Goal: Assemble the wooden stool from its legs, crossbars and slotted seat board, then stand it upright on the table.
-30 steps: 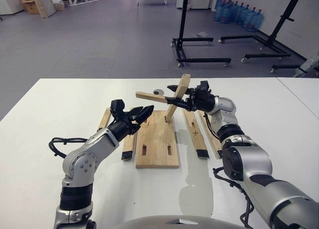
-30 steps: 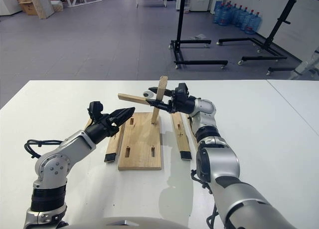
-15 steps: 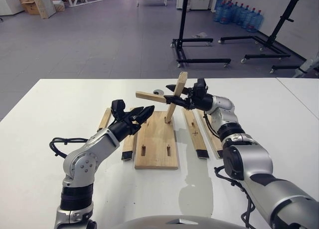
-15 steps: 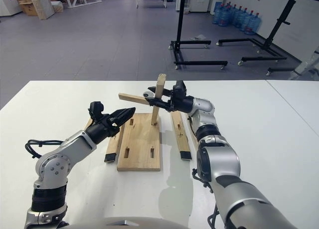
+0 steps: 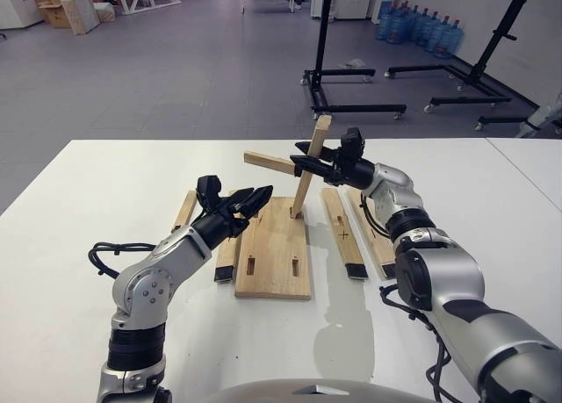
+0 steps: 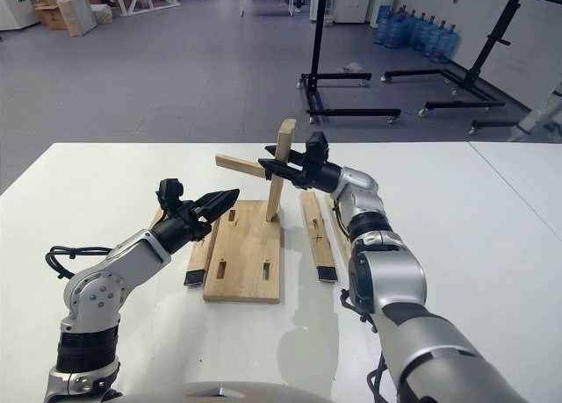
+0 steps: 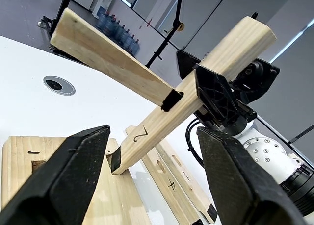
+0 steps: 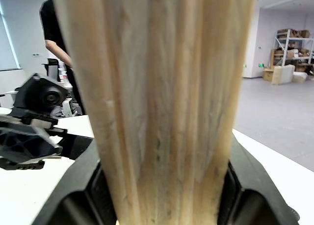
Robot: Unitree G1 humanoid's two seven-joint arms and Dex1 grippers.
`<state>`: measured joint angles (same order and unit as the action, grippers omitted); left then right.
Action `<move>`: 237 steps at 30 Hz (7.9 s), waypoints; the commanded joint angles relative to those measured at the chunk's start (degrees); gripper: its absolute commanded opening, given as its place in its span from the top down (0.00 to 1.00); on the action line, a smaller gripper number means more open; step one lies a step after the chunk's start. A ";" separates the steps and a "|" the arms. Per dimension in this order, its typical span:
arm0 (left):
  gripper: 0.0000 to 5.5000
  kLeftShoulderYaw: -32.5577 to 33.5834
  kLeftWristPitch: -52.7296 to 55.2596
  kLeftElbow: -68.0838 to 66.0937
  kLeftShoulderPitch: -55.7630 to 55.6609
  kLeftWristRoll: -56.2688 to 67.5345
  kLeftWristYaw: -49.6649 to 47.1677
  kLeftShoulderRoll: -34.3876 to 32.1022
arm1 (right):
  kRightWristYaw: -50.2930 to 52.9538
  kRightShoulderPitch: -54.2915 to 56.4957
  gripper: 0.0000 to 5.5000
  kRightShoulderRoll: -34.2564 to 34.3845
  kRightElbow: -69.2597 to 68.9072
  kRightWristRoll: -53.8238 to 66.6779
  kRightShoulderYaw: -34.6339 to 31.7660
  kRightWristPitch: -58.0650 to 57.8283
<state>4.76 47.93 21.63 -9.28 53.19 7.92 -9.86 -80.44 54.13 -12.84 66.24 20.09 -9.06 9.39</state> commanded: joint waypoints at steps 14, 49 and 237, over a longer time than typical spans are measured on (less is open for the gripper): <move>0.41 -0.02 0.78 0.89 0.04 -0.50 -0.69 -0.09 | -5.56 -1.59 0.63 1.93 -0.14 -1.04 -1.50 10.95; 0.41 0.11 1.27 1.11 0.13 -0.44 -0.87 0.13 | 3.74 -7.85 0.63 0.22 2.94 -7.32 8.00 -5.26; 0.63 12.08 -10.65 -4.17 -17.93 8.84 5.33 -27.66 | 27.41 -48.55 0.06 -28.10 -98.08 26.68 7.83 -54.23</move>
<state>18.13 40.05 13.58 -29.19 68.72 13.04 -35.91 -53.94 8.41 -41.73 -29.42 55.36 -8.79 -50.64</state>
